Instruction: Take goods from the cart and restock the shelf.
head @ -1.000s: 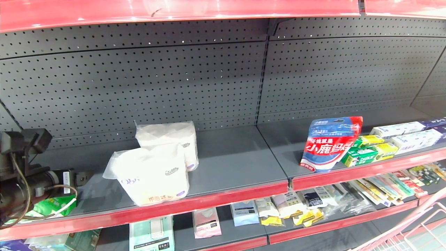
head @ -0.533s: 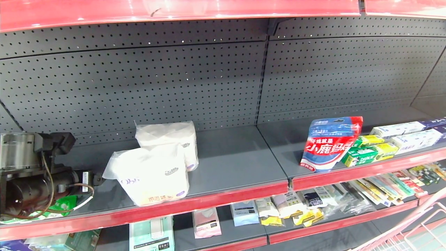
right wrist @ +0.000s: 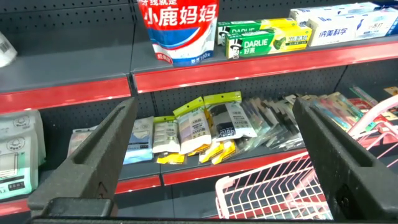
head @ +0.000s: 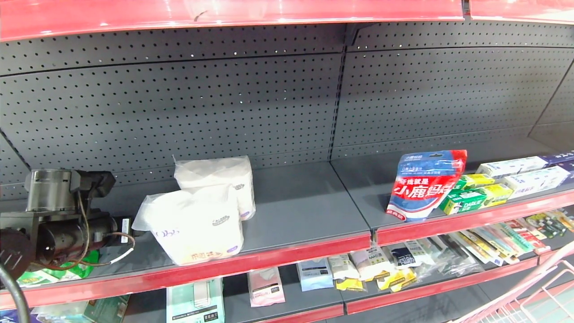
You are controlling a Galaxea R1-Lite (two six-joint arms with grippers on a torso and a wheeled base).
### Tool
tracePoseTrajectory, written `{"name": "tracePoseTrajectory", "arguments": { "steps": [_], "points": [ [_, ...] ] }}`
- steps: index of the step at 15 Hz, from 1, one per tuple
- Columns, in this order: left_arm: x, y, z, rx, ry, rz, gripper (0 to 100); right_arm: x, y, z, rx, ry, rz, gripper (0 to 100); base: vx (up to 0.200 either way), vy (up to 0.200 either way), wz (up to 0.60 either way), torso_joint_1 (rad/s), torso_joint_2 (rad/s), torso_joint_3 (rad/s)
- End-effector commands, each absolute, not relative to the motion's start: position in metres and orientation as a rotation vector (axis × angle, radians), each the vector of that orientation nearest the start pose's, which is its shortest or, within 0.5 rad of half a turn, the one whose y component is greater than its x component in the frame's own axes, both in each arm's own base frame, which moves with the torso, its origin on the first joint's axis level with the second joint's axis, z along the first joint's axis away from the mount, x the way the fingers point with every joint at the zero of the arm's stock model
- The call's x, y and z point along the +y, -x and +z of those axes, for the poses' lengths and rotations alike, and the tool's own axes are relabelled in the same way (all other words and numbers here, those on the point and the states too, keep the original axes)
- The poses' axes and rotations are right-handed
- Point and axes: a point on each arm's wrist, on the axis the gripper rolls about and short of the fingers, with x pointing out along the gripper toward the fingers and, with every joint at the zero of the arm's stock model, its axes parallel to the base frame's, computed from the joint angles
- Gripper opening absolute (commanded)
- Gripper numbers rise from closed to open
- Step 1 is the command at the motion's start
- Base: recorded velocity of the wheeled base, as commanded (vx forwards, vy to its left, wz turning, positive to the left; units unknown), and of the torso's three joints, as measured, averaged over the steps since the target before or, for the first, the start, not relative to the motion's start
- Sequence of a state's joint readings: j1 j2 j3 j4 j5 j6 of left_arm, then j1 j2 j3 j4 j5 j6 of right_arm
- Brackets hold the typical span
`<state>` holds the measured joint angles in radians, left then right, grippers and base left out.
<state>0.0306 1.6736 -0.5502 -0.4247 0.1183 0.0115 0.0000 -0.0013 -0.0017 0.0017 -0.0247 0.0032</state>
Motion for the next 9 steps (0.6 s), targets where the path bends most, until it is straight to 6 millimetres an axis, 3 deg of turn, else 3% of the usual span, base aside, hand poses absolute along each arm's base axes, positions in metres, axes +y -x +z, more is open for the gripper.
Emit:
{"name": "tracePoseTrajectory", "arguments": {
  "steps": [1,9],
  "points": [
    [0.007,-0.259,0.103,0.715,-0.046,0.127,100,-0.001,0.023,0.076,0.0,-0.003,-0.025,100,0.0,0.0,0.0,0.0,0.0,0.0],
    [-0.003,-0.268,0.093,0.718,-0.06,0.089,100,-0.001,0.023,0.076,0.0,-0.003,-0.025,100,0.0,0.0,0.0,0.0,0.0,0.0]
  ]
}}
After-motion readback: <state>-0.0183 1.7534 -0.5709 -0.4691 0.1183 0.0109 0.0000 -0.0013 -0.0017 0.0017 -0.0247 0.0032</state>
